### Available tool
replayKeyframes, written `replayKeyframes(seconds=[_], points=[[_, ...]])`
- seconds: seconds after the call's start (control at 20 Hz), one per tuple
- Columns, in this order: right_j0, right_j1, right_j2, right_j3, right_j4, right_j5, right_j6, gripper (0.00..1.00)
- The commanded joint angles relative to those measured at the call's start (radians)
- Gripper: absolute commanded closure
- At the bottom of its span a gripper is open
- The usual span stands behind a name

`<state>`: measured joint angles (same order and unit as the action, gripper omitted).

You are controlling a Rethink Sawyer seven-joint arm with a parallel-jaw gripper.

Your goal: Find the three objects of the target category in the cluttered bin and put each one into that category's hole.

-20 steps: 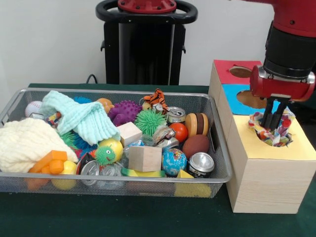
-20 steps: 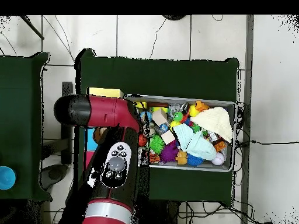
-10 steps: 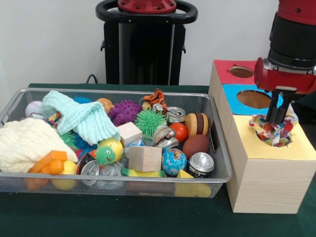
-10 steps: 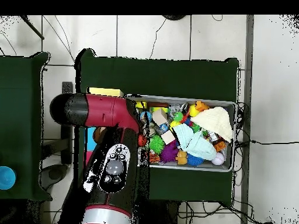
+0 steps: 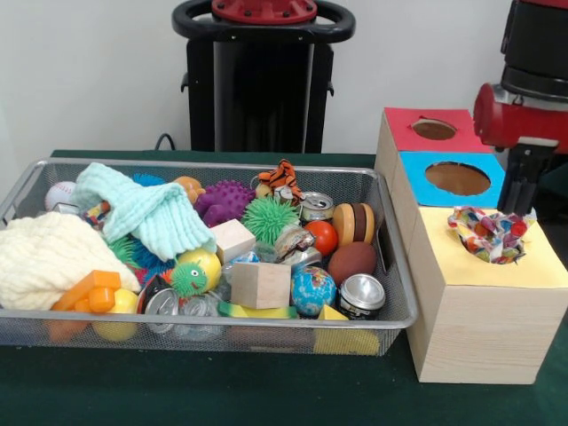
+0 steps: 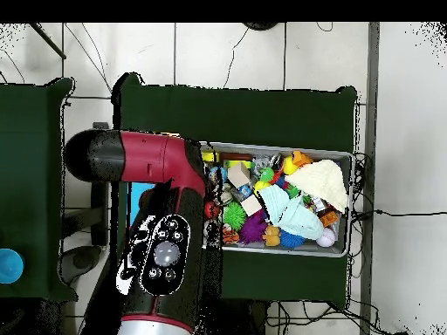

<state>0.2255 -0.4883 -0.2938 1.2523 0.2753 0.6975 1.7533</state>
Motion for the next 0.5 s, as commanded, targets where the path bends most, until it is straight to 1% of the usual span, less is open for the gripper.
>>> replayKeyframes(seconds=[0.05,0.2,0.45,0.5], points=[[-0.038,0.051,0.028,-0.083,0.027,0.083,0.245,1.0],[-0.046,0.075,0.036,-0.103,0.03,0.063,0.239,1.0],[-0.044,0.078,0.031,-0.09,0.025,0.055,0.238,1.0],[-0.045,0.09,0.028,-0.104,0.022,0.056,0.238,1.0]])
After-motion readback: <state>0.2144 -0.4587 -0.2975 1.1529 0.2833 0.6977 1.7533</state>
